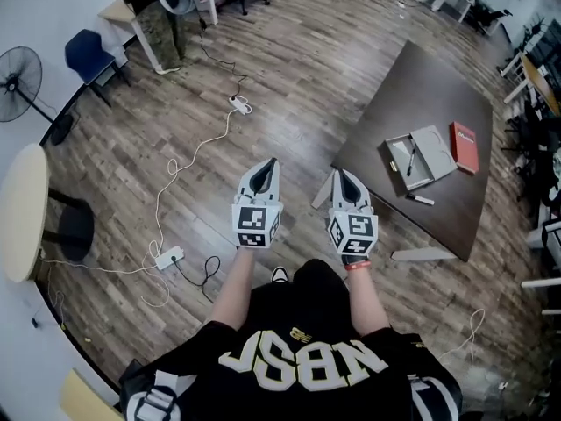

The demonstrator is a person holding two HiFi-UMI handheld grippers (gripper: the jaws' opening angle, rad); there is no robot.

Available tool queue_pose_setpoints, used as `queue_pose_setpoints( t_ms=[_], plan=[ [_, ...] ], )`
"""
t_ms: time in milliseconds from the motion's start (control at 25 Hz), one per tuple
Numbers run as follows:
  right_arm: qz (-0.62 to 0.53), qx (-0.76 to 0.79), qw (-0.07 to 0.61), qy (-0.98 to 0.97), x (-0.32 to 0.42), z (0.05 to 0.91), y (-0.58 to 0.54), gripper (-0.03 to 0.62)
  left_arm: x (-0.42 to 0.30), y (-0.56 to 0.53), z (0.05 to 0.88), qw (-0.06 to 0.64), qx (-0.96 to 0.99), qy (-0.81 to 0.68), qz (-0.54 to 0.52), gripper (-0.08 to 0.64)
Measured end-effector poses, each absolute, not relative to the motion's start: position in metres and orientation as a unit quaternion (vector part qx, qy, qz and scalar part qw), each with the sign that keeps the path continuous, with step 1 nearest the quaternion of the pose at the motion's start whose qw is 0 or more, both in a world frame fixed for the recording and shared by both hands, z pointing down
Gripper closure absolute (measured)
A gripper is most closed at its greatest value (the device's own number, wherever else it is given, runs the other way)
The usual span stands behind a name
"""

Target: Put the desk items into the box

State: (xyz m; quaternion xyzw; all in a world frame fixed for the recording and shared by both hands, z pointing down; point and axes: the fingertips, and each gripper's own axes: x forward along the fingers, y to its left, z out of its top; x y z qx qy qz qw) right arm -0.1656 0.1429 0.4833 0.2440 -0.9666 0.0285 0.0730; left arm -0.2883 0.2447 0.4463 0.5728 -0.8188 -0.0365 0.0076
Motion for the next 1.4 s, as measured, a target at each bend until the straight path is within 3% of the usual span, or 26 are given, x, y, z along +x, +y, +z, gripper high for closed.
queue_pose_setpoints(
  t_ms=[600, 1400],
  plan=[
    [0.066, 0.451, 0.070, -0.887, -0.024, 0.495, -0.031, 0.586, -0.169, 0.006, 0.453, 0.031, 0.751, -0.658, -0.042, 0.546],
    [0.115, 0.522, 0.046, -0.844, 0.055, 0.499, -0.198, 0.586, -0.057, -0.202, 0.437, 0.018, 0.836, -0.549, -0.006, 0.546]
  ],
)
